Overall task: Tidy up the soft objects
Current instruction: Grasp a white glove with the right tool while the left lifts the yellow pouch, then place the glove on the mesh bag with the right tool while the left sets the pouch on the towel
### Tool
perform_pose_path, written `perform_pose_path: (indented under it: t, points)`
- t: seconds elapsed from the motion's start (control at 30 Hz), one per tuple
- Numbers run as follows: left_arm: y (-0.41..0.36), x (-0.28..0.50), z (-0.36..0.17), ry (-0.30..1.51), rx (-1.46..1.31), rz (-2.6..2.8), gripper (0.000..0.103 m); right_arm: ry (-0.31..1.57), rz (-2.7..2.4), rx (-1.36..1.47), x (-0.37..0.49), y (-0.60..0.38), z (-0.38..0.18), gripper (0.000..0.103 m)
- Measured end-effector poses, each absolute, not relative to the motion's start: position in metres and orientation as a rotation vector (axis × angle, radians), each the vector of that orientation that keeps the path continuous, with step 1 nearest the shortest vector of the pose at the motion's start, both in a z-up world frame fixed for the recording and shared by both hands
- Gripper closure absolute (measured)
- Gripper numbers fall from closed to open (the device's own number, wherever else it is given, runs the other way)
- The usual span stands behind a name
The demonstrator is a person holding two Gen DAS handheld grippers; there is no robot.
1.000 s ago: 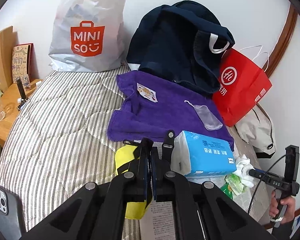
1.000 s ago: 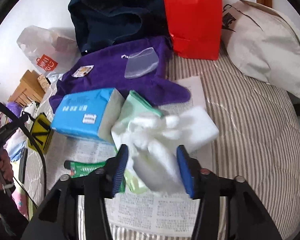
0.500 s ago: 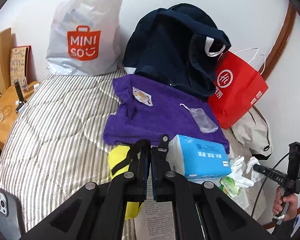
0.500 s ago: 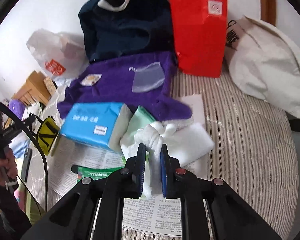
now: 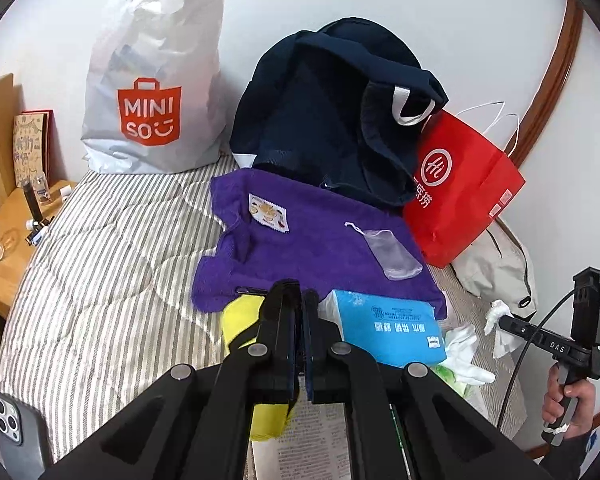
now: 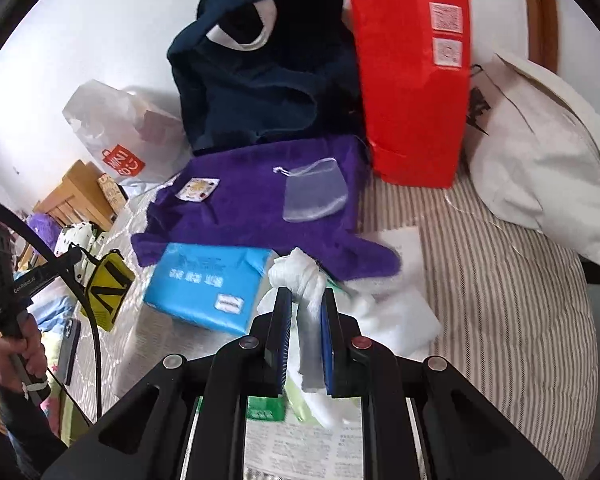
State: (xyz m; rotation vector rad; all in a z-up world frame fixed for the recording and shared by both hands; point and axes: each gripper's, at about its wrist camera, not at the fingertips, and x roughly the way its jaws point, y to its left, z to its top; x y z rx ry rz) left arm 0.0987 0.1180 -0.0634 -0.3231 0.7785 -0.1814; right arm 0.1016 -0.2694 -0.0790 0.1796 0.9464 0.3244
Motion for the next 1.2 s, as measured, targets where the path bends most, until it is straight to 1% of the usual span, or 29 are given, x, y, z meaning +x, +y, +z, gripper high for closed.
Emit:
perform_pose_path:
  t: [0.3,0.5,0.73,1.2]
  points:
    - [0.112,0.121,-0.045,0.757,-0.283,-0.193,0.099,0.926,0.346,0.166,0.136,-0.246,-0.070,0.089]
    - [0.107,0.142,-0.035,0.741,-0.277,-0.207,0.099,0.934,0.324,0.155,0.165,-0.237,-0.076,0.089]
    - [0.100,0.172,-0.037,0.757,-0.267,-0.223,0.099,0.956,0.318,0.178,0.192,-0.232,-0.088,0.089]
    - [0.081,0.231,-0.050,0.785,-0.273,-0.274,0.099,1.019,0.266,0.131,0.239,-0.220,-0.118,0.089]
